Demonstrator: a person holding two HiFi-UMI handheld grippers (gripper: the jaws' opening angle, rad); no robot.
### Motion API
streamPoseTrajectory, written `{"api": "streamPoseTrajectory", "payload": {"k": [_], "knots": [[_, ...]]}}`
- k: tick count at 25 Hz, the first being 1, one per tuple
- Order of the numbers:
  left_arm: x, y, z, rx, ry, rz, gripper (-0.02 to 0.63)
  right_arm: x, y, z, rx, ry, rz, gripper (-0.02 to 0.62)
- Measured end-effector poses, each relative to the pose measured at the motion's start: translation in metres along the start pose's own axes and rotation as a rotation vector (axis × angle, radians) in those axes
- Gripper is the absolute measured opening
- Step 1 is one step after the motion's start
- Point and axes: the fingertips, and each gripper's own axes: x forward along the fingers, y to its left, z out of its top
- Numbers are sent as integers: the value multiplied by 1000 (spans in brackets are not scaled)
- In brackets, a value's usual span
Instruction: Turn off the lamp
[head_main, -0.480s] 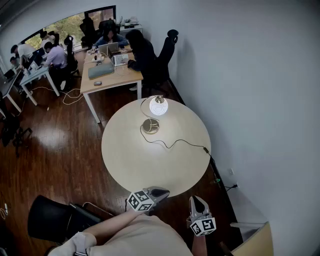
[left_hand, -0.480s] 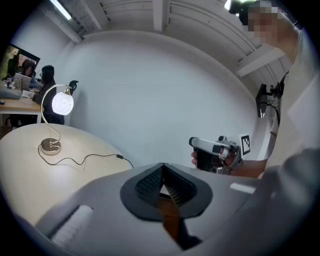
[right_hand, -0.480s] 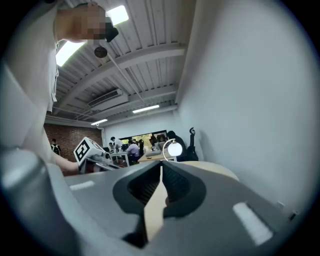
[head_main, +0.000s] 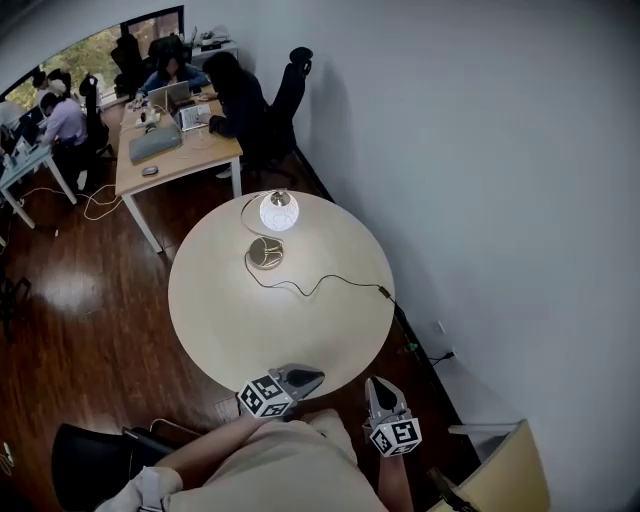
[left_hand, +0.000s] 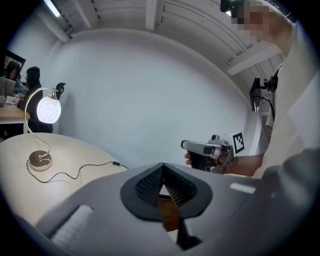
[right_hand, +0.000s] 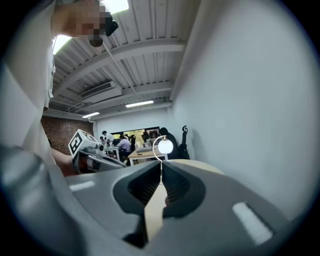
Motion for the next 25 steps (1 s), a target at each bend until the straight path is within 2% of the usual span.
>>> {"api": "streamPoseTrajectory", "payload": {"k": [5, 10, 17, 25], "knots": [[7, 15, 3, 2, 17, 13, 0, 17, -28, -6, 1, 29, -16, 8], [17, 32, 1, -22, 28, 71, 0, 47, -60, -23, 6, 104, 6, 8], [76, 73, 29, -125, 30, 168, 0, 102, -123, -31, -79, 228, 117, 8], [158, 97, 54, -169, 50, 243, 0, 137, -223, -43, -74, 306, 188, 8]]}}
